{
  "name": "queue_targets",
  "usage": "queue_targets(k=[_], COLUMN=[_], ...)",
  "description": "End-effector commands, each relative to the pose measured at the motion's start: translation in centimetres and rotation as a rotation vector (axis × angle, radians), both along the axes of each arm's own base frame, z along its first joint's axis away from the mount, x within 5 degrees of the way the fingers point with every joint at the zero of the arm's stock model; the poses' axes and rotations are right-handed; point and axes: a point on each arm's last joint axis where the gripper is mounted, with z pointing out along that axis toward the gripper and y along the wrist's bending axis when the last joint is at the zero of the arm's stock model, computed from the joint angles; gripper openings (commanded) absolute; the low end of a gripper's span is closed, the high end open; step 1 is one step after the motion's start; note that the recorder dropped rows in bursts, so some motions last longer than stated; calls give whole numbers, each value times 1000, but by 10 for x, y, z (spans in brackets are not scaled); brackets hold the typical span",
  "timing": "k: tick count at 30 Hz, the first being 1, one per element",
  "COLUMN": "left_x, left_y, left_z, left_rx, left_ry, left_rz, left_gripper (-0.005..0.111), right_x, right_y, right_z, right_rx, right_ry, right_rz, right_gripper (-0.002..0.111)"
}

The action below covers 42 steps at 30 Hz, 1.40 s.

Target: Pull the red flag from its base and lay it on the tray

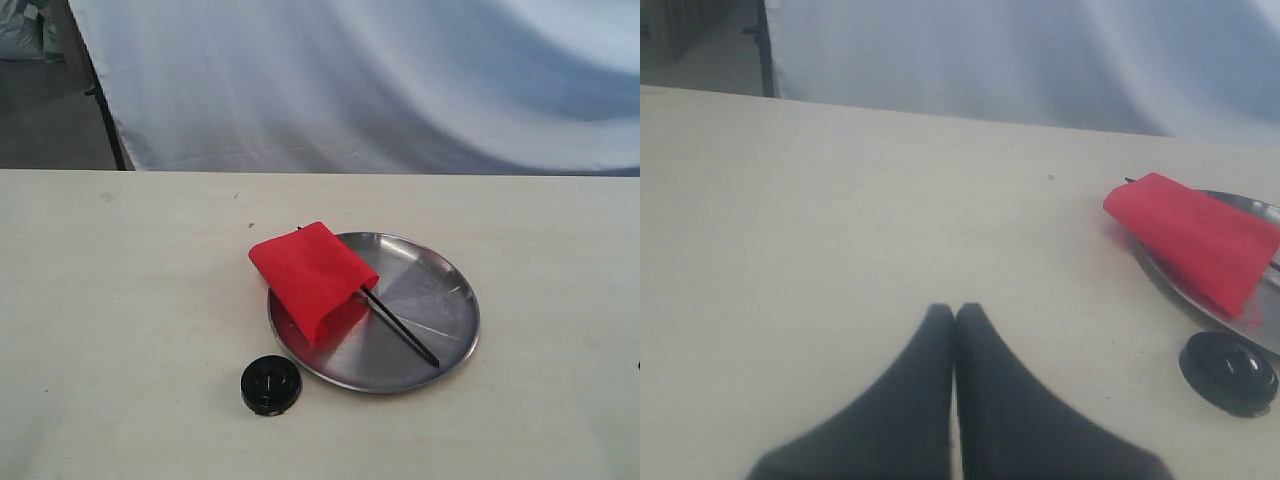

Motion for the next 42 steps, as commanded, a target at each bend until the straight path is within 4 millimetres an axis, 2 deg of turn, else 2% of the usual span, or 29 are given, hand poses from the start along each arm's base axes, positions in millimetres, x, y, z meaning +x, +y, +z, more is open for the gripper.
queue_targets(k=[1,4,10,15,22,31,39,42], left_x=[0,0,0,0,0,0,0,0], left_y=[0,0,0,0,0,0,0,0], left_z=[-1,-1,-1,-1,-1,-1,-1,-1], left_rx=[-13,-13,-13,-13,-13,-13,-12,-12], left_ry=[1,1,1,1,1,1,1,1], left_rz=[2,2,2,2,2,2,3,3], left_gripper=[0,0,0,0,0,0,0,0], right_x=[-6,-13,-18,-19,-21,-33,-33,-29], right_y=[10,19,25,26,26,14,12,7], right_z=[5,7,11,7,-10,-4,-14,-15], right_rx=[-102,-183,-123,-110,-270,-228,-311,-305], right_ry=[-143,-238,-262,-203,-86,-206,-132,-98], right_rz=[146,275,357,377,417,404,400,291], right_gripper=[0,0,0,0,0,0,0,0])
